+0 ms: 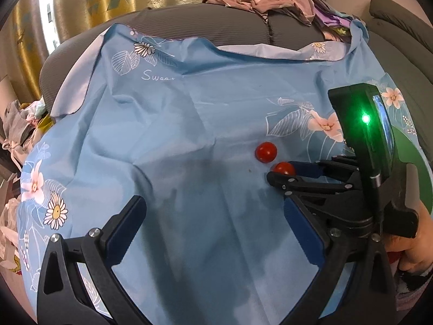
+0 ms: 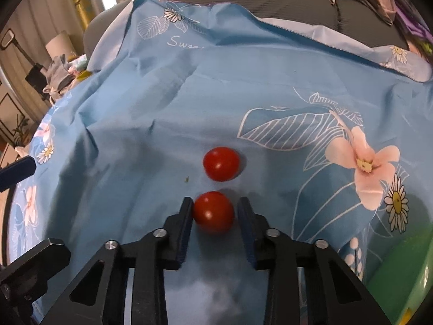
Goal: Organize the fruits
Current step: 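Grasp a cherry tomato with the right tool while the left tool grasps the other, then carry both tomatoes over the green bowl and open both tools to drop them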
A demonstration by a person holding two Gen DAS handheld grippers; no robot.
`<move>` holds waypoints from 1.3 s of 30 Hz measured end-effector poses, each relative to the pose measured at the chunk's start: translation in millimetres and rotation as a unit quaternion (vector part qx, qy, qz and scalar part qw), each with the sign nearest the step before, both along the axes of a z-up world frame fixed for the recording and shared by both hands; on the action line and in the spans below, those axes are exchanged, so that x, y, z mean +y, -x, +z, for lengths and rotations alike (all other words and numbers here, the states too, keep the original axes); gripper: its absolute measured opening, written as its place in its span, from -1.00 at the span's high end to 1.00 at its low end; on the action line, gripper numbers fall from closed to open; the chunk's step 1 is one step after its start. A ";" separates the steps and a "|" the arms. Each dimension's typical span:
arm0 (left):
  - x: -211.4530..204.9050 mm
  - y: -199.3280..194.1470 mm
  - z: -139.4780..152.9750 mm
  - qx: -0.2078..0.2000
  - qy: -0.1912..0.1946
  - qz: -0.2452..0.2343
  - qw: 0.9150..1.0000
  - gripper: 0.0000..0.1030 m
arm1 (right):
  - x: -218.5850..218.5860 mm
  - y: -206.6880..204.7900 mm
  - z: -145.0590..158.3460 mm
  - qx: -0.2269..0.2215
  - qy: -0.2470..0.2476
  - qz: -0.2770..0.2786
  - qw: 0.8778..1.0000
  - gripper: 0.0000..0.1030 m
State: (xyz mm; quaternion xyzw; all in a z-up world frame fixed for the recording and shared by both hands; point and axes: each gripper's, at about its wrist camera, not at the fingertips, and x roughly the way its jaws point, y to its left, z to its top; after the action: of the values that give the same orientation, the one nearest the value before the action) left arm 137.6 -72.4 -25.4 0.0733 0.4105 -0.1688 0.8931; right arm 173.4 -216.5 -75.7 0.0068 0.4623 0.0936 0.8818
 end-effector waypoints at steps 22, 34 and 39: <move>-53.5 -53.5 -36.9 0.035 0.017 -0.022 0.999 -0.76 | -64.7 23.8 39.2 -0.102 -0.074 -0.095 0.987 0.40; -92.9 -85.3 -57.4 0.059 -0.010 0.004 0.998 0.03 | -73.8 36.7 49.4 -0.126 -0.142 -0.084 0.978 0.40; -92.2 -89.6 -56.0 0.062 -0.009 0.009 0.998 0.44 | -74.2 42.1 50.9 -0.134 -0.145 -0.081 0.977 0.40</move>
State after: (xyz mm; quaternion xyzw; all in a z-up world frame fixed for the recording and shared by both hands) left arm 227.2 -164.6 -81.4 0.0672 0.4674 -0.1611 0.8666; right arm 131.3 -290.6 -24.8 0.1592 0.3198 0.0878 0.9299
